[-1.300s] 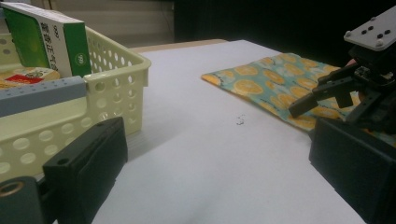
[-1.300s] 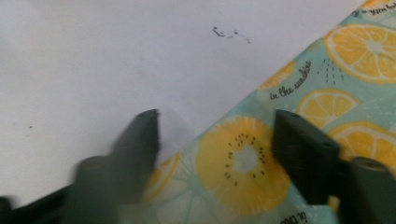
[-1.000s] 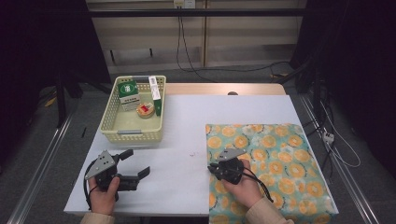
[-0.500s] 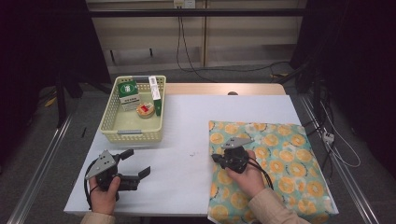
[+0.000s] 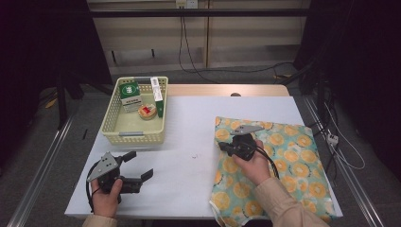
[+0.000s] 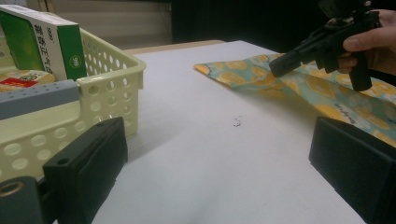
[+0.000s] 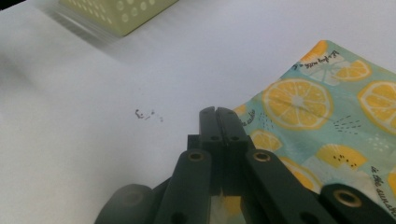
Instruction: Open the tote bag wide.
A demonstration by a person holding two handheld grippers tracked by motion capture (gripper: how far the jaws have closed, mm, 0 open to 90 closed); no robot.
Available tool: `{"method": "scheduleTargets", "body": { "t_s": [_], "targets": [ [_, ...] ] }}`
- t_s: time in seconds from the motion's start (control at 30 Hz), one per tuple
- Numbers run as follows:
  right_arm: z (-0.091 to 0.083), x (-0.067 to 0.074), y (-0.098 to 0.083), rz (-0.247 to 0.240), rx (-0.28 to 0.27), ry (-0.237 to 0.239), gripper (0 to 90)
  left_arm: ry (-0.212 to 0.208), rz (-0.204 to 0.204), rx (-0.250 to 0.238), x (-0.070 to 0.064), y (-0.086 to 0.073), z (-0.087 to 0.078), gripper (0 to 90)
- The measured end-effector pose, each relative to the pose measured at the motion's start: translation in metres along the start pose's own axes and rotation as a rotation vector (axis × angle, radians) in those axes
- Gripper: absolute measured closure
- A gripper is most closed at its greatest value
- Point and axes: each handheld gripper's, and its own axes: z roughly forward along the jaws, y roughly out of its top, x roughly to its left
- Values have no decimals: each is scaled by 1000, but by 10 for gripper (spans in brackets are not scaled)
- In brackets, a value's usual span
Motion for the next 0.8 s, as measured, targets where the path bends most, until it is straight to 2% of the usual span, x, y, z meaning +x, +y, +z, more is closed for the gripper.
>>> {"method": "scheduleTargets", "body": {
  "t_s": [0.17, 0.3, 0.57, 0.8],
  "targets": [
    [2, -6, 10, 5, -12, -7, 900, 0, -5, -1, 1, 0, 0, 43],
    [5, -17, 19, 30, -30, -8, 900, 1, -5, -2, 1, 0, -1, 44],
    [9, -32, 24, 80, -58, -9, 900, -1, -10, -5, 1, 0, -1, 43],
    [8, -40, 42, 64, -73, -40, 900, 0, -16, -9, 2, -1, 0, 44]
  ]
}}
